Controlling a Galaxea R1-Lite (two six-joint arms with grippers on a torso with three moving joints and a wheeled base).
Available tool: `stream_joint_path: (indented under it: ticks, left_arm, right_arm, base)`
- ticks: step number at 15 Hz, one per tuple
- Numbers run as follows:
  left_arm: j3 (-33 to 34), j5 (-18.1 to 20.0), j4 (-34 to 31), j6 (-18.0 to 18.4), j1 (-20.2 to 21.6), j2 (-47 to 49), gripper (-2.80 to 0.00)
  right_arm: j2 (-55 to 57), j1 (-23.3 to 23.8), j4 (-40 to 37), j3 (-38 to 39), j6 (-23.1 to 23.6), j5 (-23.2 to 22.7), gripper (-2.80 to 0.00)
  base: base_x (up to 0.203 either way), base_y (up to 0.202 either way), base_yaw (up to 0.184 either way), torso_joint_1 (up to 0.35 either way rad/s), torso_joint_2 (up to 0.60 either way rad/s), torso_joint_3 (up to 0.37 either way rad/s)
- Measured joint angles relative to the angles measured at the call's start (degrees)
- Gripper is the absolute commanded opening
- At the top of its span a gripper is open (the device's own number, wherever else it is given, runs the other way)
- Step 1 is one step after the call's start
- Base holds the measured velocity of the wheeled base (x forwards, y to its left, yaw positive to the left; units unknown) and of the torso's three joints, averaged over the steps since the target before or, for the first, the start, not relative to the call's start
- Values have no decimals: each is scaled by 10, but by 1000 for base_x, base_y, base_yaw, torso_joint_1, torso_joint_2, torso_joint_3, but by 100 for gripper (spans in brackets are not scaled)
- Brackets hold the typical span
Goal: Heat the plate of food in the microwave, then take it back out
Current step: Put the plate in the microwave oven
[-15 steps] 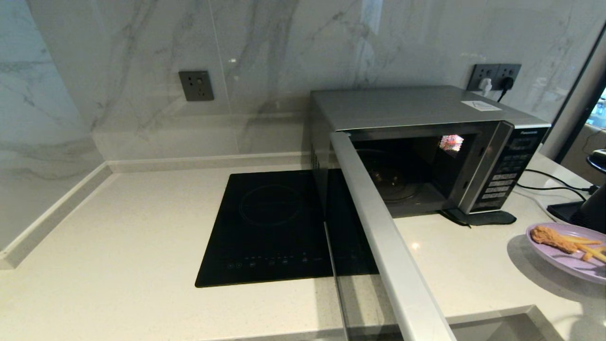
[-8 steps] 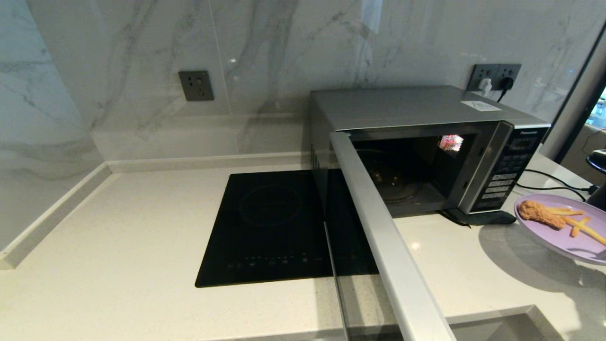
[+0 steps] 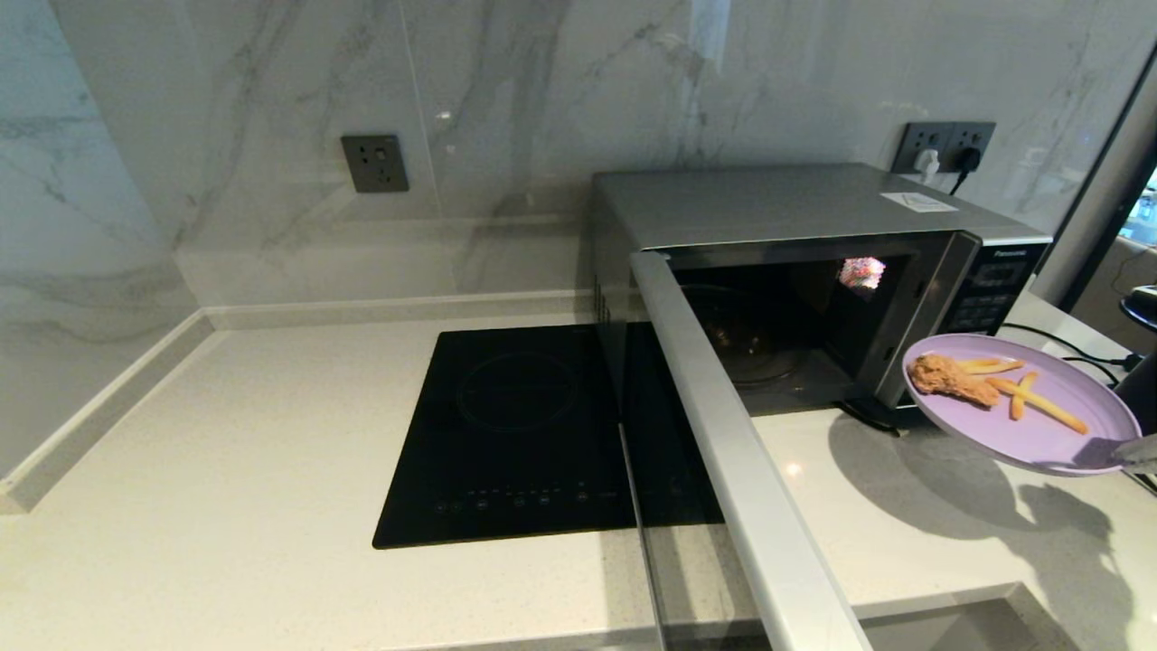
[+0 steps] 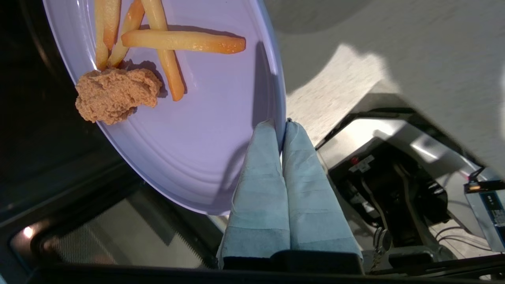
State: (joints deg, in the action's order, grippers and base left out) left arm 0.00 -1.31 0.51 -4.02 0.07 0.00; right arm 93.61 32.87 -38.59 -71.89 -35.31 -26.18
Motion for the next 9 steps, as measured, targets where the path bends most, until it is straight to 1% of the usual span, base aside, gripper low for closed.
stream_joint_path:
  ticks: [4, 6, 9]
  left_arm:
    - [0, 0, 0, 0, 0, 0, -280]
    - [0, 0, 0, 0, 0, 0, -280]
    - [0, 0, 0, 0, 0, 0, -280]
  right_arm:
    - [-14, -85, -1, -1, -40, 1, -280]
    - [-18, -129, -1, -2, -69, 6, -280]
    - [-13, -200, 4, -11, -124, 43, -280]
  base:
    - [0, 0, 0, 0, 0, 0]
    - [0, 0, 0, 0, 0, 0]
    - [0, 0, 0, 0, 0, 0]
